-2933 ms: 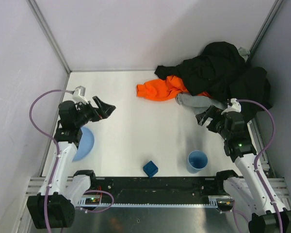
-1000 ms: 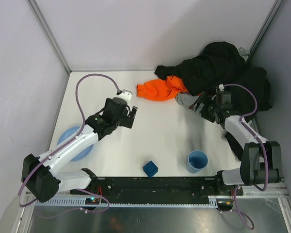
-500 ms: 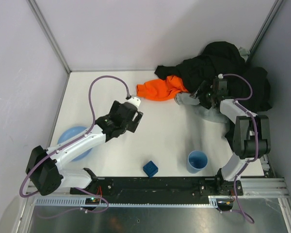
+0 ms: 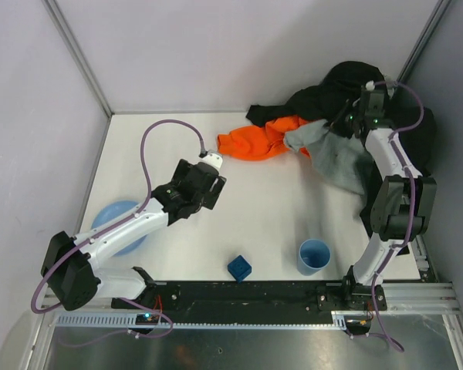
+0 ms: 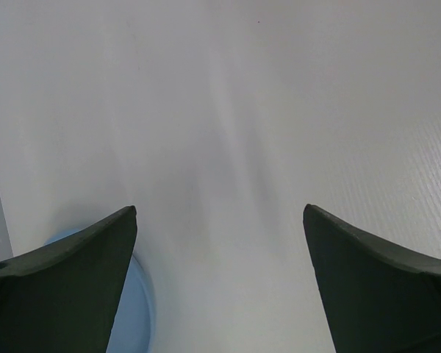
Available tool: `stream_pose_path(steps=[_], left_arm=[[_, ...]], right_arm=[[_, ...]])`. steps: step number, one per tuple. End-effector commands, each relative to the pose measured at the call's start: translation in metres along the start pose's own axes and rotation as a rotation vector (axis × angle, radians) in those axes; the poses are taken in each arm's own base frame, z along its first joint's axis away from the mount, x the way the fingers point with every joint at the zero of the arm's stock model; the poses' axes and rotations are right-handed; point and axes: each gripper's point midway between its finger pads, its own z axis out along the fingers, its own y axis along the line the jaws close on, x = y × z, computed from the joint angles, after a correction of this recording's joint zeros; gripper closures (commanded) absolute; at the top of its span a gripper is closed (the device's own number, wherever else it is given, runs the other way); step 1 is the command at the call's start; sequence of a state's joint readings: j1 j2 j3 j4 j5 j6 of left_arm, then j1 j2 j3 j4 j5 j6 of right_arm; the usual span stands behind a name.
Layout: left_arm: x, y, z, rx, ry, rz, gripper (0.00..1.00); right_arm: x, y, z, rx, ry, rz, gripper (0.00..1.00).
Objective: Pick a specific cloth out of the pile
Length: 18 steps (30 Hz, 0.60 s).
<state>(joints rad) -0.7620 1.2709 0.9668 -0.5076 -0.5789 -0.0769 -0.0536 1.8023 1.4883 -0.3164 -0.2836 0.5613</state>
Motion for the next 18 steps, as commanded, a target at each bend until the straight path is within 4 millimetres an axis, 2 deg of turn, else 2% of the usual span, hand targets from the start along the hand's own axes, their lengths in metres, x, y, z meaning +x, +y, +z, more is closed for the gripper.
stream_pose_path(steps=[1,5,8,10,13,18], left_arm=[[-0.01,0.007,-0.004,-0.035,-0.037,-0.007,0.0],[-0.01,0.008,-0.004,-0.038,-0.04,-0.009,0.0],[-0.01,0.008,-0.004,-0.041,-0.039,-0.01,0.0],[-0.011,0.008,-0.004,-0.04,-0.04,-0.01,0.0],[-0.011,0.008,-0.004,-0.039,-0.041,-0.011,0.0],[-0.012,0.009,-0.005,-0.038,-0.047,-0.021,0.0]], right_arm=[[-0.107,0.043,-0.039,-0.042,-0.251,-0.158,1.0],[-0.159,0.046,-0.066,-0.023,-0.352,-0.167,1.0],[-0.188,0.046,-0.086,-0.007,-0.411,-0.167,1.0],[-0.198,0.043,-0.095,0.007,-0.44,-0.167,1.0],[-0.199,0.034,-0.095,0.031,-0.444,-0.166,1.0],[-0.166,0.002,-0.064,0.08,-0.349,-0.153,1.0]])
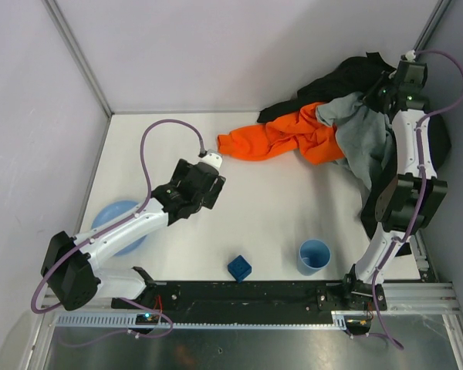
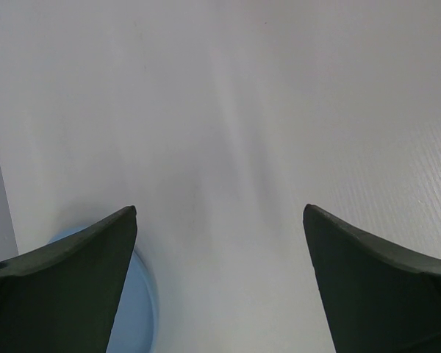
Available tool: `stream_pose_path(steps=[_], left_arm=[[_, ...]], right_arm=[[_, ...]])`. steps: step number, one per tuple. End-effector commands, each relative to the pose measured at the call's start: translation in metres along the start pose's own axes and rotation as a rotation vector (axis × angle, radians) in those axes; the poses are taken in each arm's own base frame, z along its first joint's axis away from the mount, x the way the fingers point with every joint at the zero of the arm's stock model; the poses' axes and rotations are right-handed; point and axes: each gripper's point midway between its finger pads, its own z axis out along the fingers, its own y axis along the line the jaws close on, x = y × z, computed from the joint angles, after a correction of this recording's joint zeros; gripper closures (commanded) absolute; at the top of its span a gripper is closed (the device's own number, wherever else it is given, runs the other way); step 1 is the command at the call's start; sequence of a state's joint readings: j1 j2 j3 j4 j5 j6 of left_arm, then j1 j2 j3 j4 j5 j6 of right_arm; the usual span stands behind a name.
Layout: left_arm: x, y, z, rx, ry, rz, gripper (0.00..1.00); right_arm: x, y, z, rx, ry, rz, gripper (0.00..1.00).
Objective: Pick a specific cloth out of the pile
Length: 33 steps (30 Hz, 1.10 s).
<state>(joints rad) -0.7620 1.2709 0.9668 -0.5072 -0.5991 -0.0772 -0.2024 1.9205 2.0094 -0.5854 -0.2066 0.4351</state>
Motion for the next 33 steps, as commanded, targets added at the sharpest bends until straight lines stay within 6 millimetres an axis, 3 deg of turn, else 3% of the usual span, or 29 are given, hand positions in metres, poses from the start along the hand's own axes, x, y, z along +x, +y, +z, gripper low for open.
stream_pose_path(steps=[1,11,16,19,24,27,33], left_arm=[[-0.012,0.005,-0.006,-0.018,-0.044,-0.021,0.0],[-0.013,0.005,-0.007,-0.013,-0.051,-0.033,0.0],[-0.015,0.005,-0.01,-0.007,-0.061,-0.045,0.0],[-0.017,0.006,-0.012,-0.004,-0.069,-0.057,0.0],[-0.02,0.008,-0.016,-0.003,-0.083,-0.078,0.0],[-0.021,0.009,-0.017,-0.001,-0.089,-0.086,0.0],[-0.021,0.01,-0.019,0.002,-0.094,-0.097,0.0]], right_arm=[[-0.016,-0.002,0.003,-0.004,-0.109,-0.063,1.0],[0.098,-0.098,0.077,0.241,0.228,-0.011,0.93],[0.149,-0.119,0.091,0.288,0.433,0.025,0.85],[0.156,-0.114,0.077,0.276,0.431,0.006,0.73],[0.132,-0.083,0.036,0.214,0.292,-0.049,0.3],[0.129,-0.069,0.009,0.196,0.249,-0.079,0.07],[0.154,-0.06,-0.031,0.207,0.249,-0.144,0.01]])
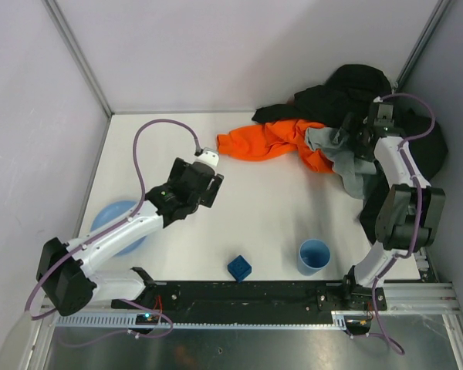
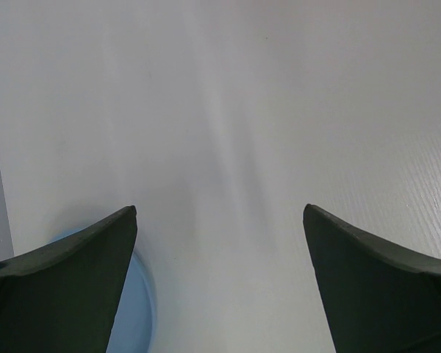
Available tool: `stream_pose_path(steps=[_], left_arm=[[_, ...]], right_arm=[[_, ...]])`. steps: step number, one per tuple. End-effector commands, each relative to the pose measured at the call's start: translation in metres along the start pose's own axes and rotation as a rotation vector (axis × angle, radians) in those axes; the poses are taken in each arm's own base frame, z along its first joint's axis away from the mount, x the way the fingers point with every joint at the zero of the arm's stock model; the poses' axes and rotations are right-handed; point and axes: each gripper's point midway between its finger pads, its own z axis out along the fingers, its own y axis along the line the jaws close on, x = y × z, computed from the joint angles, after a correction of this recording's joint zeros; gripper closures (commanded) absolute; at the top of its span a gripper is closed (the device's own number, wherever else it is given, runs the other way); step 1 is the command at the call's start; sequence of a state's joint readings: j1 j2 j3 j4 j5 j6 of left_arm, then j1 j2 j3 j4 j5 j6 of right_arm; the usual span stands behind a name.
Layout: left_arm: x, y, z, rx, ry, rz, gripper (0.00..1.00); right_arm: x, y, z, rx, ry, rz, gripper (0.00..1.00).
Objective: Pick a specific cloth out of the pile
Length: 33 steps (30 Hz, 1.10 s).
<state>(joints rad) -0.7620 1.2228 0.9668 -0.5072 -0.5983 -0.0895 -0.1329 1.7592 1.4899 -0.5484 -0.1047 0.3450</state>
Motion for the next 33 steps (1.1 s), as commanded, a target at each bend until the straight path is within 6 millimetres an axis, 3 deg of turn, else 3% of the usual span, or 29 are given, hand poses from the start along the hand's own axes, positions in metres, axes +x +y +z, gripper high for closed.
stream_pose_path(steps=[1,6,15,27,33], left_arm=[[-0.014,0.004,-0.009,-0.001,-0.057,-0.06,0.01],[-0.015,0.003,-0.01,0.009,-0.061,-0.063,0.0],[-0.014,0.002,-0.009,0.011,-0.057,-0.061,0.0],[-0.013,0.002,-0.007,0.005,-0.05,-0.053,0.0],[-0.011,0.001,-0.005,0.002,-0.042,-0.046,0.0]], right_arm=[[0.019,0.002,-0.025,0.045,-0.022,-0.073,0.01],[0.047,0.013,-0.031,0.156,-0.023,-0.206,0.01],[0.068,0.028,-0.004,0.265,-0.011,-0.352,0.01],[0.072,0.033,0.067,0.507,0.056,-0.536,0.01],[0.066,0.032,0.08,0.523,0.053,-0.543,0.09]])
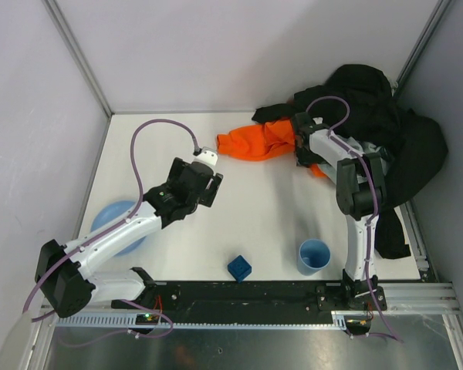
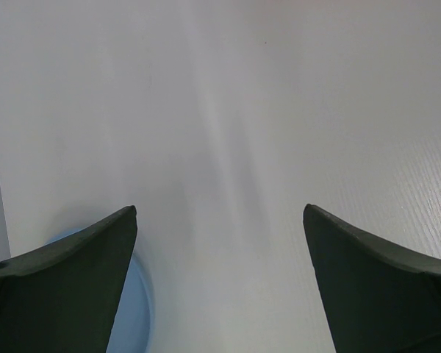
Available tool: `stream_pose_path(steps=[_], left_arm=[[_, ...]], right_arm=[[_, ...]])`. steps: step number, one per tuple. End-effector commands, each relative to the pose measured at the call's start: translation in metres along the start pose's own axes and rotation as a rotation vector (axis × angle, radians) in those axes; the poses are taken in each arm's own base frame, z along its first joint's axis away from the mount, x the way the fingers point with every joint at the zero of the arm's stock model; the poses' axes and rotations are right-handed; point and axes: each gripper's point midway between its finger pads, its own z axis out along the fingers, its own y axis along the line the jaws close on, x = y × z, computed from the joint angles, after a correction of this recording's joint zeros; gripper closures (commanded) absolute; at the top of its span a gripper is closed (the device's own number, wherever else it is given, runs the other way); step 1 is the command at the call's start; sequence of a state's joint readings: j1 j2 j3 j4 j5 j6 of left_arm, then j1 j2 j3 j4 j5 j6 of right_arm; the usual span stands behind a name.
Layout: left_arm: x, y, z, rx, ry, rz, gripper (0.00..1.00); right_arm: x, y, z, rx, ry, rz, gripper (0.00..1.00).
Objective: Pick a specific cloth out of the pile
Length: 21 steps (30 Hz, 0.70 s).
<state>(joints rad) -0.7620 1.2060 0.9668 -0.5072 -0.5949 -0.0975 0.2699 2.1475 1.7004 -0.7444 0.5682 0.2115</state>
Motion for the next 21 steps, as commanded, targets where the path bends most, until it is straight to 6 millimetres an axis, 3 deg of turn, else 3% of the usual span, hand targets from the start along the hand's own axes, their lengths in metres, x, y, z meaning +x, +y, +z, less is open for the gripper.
stream_pose_path(steps=[1,4,6,10,13,21], left_arm=[[-0.008,-0.001,-0.001,-0.003,-0.028,-0.028,0.0],[-0.008,-0.001,-0.001,-0.002,-0.027,-0.027,0.0],[-0.008,-0.001,-0.001,-0.001,-0.027,-0.03,0.0],[-0.009,-0.001,-0.002,0.006,-0.031,-0.038,0.01],[-0.009,-0.001,-0.003,0.009,-0.032,-0.044,0.0],[-0.009,0.0,-0.001,0.018,-0.026,-0.061,0.0]], right_arm=[[-0.027,-0.006,0.001,0.019,-0.063,0.026,0.12],[-0.028,-0.006,0.003,-0.016,-0.058,0.031,0.38],[-0.028,-0.009,0.004,-0.037,-0.051,0.038,0.49],[-0.033,-0.016,-0.005,-0.066,-0.063,0.064,0.92],[-0.044,-0.024,-0.021,-0.084,-0.101,0.081,0.99],[-0.089,-0.067,-0.071,-0.134,-0.228,0.184,1.0]])
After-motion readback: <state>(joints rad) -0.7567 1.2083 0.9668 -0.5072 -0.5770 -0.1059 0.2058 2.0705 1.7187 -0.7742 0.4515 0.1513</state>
